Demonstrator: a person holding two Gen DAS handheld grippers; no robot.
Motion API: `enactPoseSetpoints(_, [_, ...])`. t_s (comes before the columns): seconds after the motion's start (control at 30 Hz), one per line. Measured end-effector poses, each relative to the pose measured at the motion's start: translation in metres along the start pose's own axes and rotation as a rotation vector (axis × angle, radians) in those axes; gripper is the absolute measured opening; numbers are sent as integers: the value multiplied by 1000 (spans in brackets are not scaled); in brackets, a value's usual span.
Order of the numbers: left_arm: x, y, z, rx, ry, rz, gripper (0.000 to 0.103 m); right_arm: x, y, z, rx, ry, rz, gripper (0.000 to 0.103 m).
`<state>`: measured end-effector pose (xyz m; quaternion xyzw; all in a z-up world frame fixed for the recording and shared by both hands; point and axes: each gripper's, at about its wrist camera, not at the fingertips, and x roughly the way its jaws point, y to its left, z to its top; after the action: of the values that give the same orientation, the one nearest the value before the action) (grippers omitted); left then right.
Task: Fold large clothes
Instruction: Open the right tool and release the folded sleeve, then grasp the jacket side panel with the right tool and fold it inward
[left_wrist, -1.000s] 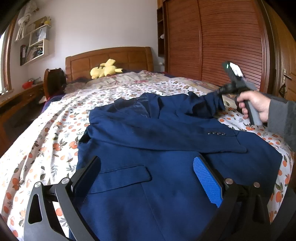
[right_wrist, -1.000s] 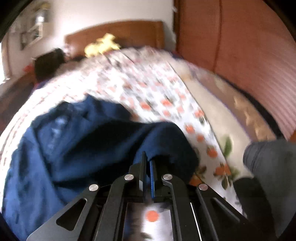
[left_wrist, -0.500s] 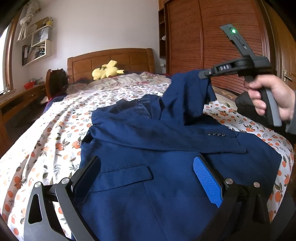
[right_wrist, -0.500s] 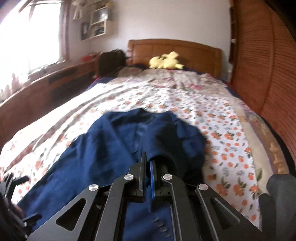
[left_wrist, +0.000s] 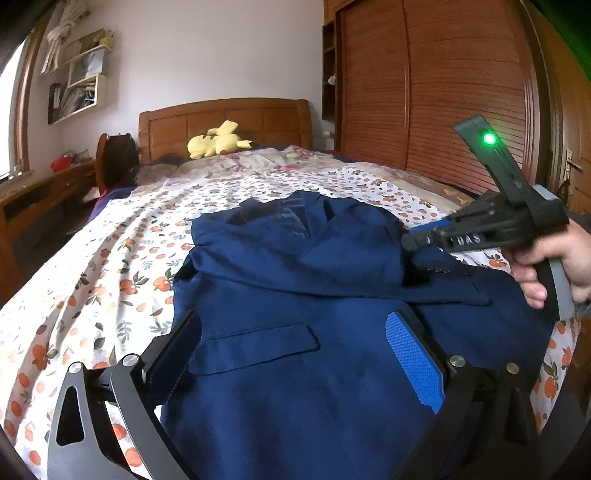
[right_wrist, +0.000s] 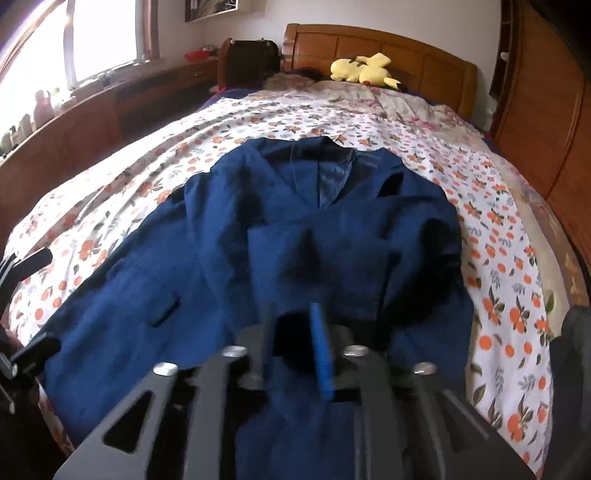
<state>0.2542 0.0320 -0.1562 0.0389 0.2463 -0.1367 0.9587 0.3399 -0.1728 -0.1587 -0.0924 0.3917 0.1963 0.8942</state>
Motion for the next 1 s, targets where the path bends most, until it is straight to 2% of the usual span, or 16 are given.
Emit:
enactPoseSetpoints(0.13, [-6, 2, -1, 1, -8, 5, 100, -9, 4, -7, -4, -8, -7, 34])
enactPoseSetpoints(0.23, [-9, 3, -2, 3, -9, 11, 100, -10, 1, -7, 6, -18, -32, 50])
enactPoseSetpoints(0.27, [-10, 4, -3, 4, -10, 13, 100, -9, -1, -6, 9, -20, -48, 51])
enactPoseSetpoints(0.67, [-13, 11, -10, 9, 6, 42, 100, 51, -41, -9, 132, 62, -130, 52])
enactPoseSetpoints(0.8, [-13, 12, -11, 11, 7, 47, 100, 70, -51, -14, 182, 106, -112, 56])
enactPoseSetpoints(0.93, [-13, 13, -11, 9, 9, 53, 100, 77, -50, -15, 185, 128, -101, 55])
enactPoseSetpoints(1.0, [-13, 13, -10, 6, 7, 53, 100, 76, -47, -14, 169, 132, -80, 41])
